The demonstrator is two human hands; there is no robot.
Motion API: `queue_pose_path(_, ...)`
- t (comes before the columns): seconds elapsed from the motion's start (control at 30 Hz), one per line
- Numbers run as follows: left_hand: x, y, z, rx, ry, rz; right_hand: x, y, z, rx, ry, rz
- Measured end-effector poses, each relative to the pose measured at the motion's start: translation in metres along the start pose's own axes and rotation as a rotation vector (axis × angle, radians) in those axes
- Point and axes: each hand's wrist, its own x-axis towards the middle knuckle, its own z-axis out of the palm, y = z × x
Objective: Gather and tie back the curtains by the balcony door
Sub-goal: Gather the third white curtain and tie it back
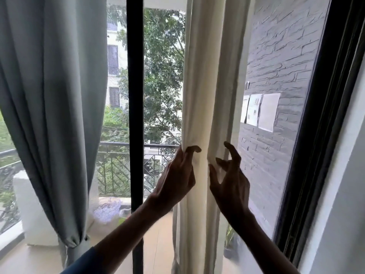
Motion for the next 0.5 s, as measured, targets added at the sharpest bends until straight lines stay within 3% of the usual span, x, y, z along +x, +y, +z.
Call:
queue_pose_path(0.07, -0.003, 0.003, 0.002, -0.044, 0.027, -0.034, -0.007, 0.001, 0.006, -0.022, 0.008, -0.03)
queue_pose_path(0.17, 0.0, 0.012, 0.002, -0.151, 0.078, -0.115, -0.016, 0.001, 0.014, -0.085, 0.044, -0.266)
queue_pose_path(0.27, 0.01, 0.02, 0.001, -0.245, 0.021, -0.226, -0.019, -0.003, 0.016, -0.038, -0.05, -0.402)
queue_pose_path(0.37, 0.014, 0.015, 0.006, -0.217, 0.069, -0.257, -0.018, 0.003, 0.015, 0.056, -0.12, -0.335)
queue_pose_path(0.5, 0.012, 0.0, 0.014, -0.088, 0.16, -0.246, -0.013, 0.011, 0.0, 0.148, 0.017, -0.145)
